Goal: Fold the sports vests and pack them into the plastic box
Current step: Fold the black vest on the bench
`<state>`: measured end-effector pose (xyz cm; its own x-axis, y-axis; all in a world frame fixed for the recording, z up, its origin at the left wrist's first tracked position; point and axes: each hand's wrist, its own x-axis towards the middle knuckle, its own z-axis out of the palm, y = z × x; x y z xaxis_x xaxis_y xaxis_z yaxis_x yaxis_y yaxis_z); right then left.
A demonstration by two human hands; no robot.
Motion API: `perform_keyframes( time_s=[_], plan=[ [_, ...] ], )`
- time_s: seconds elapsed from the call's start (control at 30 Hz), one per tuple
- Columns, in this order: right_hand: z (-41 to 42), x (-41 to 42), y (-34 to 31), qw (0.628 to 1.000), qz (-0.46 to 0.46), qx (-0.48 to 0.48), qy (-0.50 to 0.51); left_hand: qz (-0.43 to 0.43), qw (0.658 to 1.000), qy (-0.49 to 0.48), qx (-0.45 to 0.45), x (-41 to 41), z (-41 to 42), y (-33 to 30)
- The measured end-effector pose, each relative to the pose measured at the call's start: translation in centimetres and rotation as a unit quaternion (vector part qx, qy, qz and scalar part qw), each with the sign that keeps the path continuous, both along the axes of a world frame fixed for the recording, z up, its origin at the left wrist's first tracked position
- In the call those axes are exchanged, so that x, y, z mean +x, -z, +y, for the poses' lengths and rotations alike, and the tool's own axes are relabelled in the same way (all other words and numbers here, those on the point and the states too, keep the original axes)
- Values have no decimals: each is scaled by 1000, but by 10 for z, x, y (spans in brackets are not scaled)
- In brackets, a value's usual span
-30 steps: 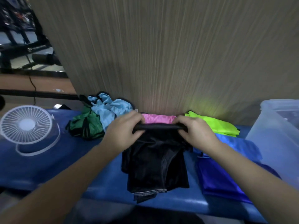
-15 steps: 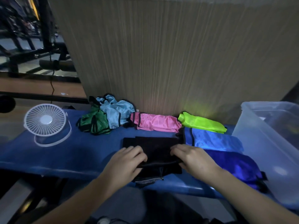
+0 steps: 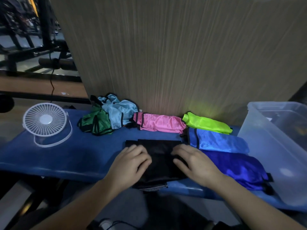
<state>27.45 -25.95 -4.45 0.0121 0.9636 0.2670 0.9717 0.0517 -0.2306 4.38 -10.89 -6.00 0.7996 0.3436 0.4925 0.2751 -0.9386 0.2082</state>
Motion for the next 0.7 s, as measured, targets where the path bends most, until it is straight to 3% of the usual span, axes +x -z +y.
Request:
perform_keyframes(
  time_s=[0.13, 0.3, 0.5, 0.63, 0.7],
  plan=[
    [26, -3, 14, 999, -23, -12, 22, 36, 996, -64, -41, 29, 11, 5],
    [34, -12, 43, 995, -44, -89, 23, 155, 984, -73, -52, 31, 19, 38],
    [35, -12, 50, 990, -54, -129, 32, 219, 966, -103, -90, 23, 26, 39],
    [40, -9, 37, 983, 17, -179, 26, 243, 956, -89, -139, 23, 29, 29],
    [47, -6, 27, 984, 78, -154, 34, 221, 960, -85, -152, 23, 34, 23]
  ],
)
